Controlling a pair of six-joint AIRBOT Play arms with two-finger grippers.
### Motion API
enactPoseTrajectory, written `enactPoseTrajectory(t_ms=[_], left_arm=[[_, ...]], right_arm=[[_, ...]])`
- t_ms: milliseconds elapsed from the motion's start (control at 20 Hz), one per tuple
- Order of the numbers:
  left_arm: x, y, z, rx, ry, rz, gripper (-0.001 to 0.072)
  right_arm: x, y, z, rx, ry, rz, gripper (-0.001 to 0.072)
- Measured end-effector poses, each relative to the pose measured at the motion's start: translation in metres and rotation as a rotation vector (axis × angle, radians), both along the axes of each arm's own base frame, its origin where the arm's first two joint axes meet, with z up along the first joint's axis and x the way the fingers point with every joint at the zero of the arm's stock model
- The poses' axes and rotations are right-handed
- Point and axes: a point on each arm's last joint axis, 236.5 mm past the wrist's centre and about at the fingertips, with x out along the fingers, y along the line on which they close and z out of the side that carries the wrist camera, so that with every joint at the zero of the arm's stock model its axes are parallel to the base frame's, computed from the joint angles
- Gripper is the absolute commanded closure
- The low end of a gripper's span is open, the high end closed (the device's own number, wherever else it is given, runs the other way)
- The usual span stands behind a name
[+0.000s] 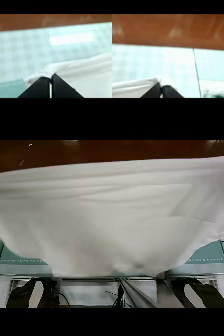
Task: Fold the shirts.
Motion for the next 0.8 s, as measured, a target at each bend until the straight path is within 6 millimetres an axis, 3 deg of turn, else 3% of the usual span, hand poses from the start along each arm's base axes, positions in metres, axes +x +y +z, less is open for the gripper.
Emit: enactPoseTrajectory(t_ms=[150, 250, 450, 650, 800], left_arm=[[0.034, 0.012, -0.043, -0.067, 0.192, -0.014, 0.0682], [0.066, 0.025, -0.079, -0.119, 0.308, -0.011, 0.0683], [0.136, 0.046, -0.153, -0.192, 0.47, -0.017, 0.0683], [0.197, 0.048, -0.225, -0.205, 0.556, -0.046, 0.0682], [0.238, 0.041, -0.259, -0.157, 0.506, -0.078, 0.0682]], right_arm=[[0.047, -0.002, -0.053, 0.013, 0.209, 0.025, 0.0684], [0.086, 0.003, -0.095, 0.018, 0.343, 0.059, 0.0683], [0.171, 0.019, -0.162, 0.019, 0.43, 0.119, 0.0683], [0.243, 0.033, -0.205, 0.075, 0.375, 0.13, 0.0683], [0.281, 0.037, -0.228, 0.114, 0.323, 0.114, 0.0682]])
